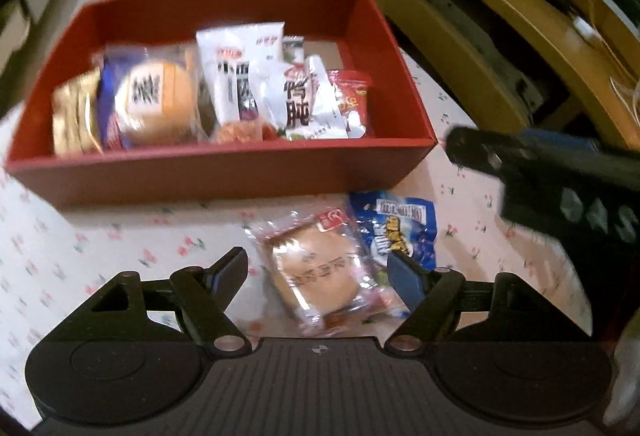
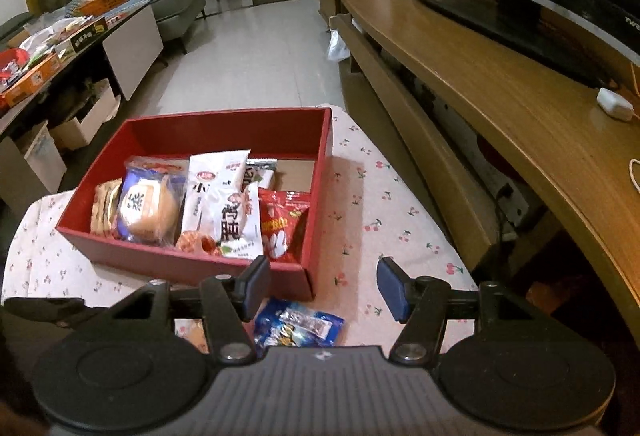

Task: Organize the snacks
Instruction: 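Move the left tool to the round cake pack while the right tool reaches the blue snack bag, then grasp the round cake pack with the left tool while the right tool grasps the blue snack bag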

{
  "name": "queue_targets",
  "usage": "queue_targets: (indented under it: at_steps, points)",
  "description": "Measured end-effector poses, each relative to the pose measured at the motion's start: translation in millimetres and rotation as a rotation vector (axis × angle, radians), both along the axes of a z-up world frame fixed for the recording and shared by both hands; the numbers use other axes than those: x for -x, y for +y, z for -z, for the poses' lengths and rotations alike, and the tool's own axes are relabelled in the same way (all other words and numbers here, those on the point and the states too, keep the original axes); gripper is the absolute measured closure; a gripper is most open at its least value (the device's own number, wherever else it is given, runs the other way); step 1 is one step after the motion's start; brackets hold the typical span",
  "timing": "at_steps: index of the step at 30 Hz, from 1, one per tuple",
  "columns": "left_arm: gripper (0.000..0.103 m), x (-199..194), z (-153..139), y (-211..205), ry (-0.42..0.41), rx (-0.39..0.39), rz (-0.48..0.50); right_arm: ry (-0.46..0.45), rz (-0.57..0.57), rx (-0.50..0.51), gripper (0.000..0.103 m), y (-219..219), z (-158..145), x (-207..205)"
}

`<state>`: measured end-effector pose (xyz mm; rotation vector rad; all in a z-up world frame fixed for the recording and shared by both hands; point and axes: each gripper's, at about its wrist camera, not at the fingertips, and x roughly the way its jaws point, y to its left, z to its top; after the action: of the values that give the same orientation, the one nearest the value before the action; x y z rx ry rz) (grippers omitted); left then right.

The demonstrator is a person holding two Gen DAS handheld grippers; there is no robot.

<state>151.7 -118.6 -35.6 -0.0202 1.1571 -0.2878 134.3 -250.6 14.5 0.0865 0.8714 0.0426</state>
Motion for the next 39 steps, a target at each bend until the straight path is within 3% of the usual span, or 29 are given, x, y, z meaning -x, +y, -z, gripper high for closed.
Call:
queue_targets:
  at_steps: [6, 11, 19, 25, 31, 33, 35, 39]
  points:
    - [0.023, -10.9, 18.5, -4.3, 0.04, 0.006, -0.093, 0.051, 0.007, 0.002, 0.028, -8.4, 12.0, -2.7]
    - [0.039, -9.3, 27.1, 8.6, 0.046, -0.02, -0.094, 0.098, 0.002, 0.017, 0.027, -7.2, 24.1, -5.1]
    - [0.039, 2.1, 19.9, 46.5, 0.047, -0.088, -0.065, 0.203, -0.01, -0.005, 0.025, 11.6, 48.6, -10.6]
    - [0.039, 5.2, 16.2, 53.1, 0.061, -0.043, -0.049, 0.271, -0.01, -0.047, 0.018, 34.3, 66.3, -19.7]
    - [0.039, 4.7, 18.4, 53.6, 0.06, -0.047, -0.054, 0.276, 0.007, 0.011, 0.005, 50.3, 82.7, -26.6]
    - [0.038, 5.2, 22.8, 55.6, 0.07, -0.053, -0.059, 0.252, -0.011, 0.046, 0.006, 54.3, 83.5, -25.3]
    - [0.038, 8.2, 21.9, 55.5, 0.064, -0.06, -0.056, 0.242, -0.029, 0.054, 0.016, 53.1, 81.3, -23.0]
    - [0.038, 14.0, 19.1, 57.5, 0.058, -0.065, -0.042, 0.252, -0.057, 0.048, 0.017, 43.6, 78.8, -14.2]
